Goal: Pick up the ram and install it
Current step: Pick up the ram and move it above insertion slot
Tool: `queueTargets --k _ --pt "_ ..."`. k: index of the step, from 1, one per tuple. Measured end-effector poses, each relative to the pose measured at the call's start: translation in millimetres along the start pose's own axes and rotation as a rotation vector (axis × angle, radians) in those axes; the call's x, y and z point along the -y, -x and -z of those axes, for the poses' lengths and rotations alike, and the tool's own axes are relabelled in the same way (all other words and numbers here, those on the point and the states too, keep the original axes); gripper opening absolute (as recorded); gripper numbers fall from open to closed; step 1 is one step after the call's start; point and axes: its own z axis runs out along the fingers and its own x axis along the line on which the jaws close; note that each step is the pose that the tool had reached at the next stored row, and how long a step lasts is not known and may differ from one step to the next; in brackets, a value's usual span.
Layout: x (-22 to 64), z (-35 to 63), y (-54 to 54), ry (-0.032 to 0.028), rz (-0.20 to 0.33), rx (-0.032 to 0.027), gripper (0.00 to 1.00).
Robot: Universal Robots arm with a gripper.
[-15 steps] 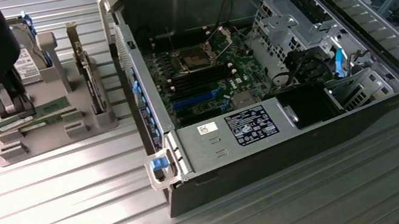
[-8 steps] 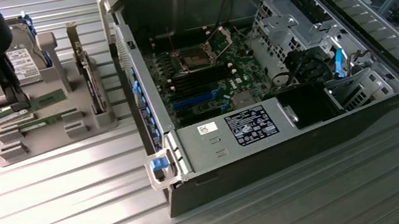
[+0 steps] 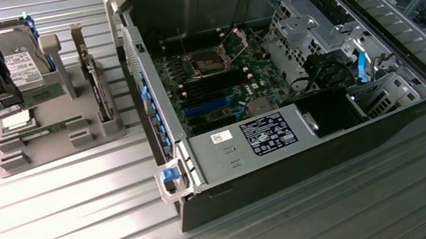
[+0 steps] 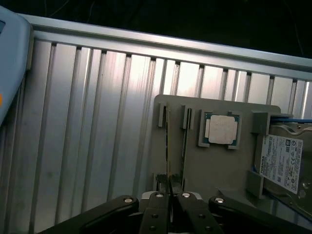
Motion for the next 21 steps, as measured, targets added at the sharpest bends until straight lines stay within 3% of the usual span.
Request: queueTargets --k 7,10,15,18,21 --pt "-0.9 23.5 0.8 0.0 0.0 0.0 0.13" --pt "-1.7 42.3 1.5 0.0 0.0 0.0 0.13" --pt "-2.4 60.1 2.1 0.0 0.0 0.0 0.13" --pt "-2.7 68.5 2.4 0.0 0.0 0.0 0.13" --pt "-2.7 70.1 2.4 0.0 0.0 0.0 0.13"
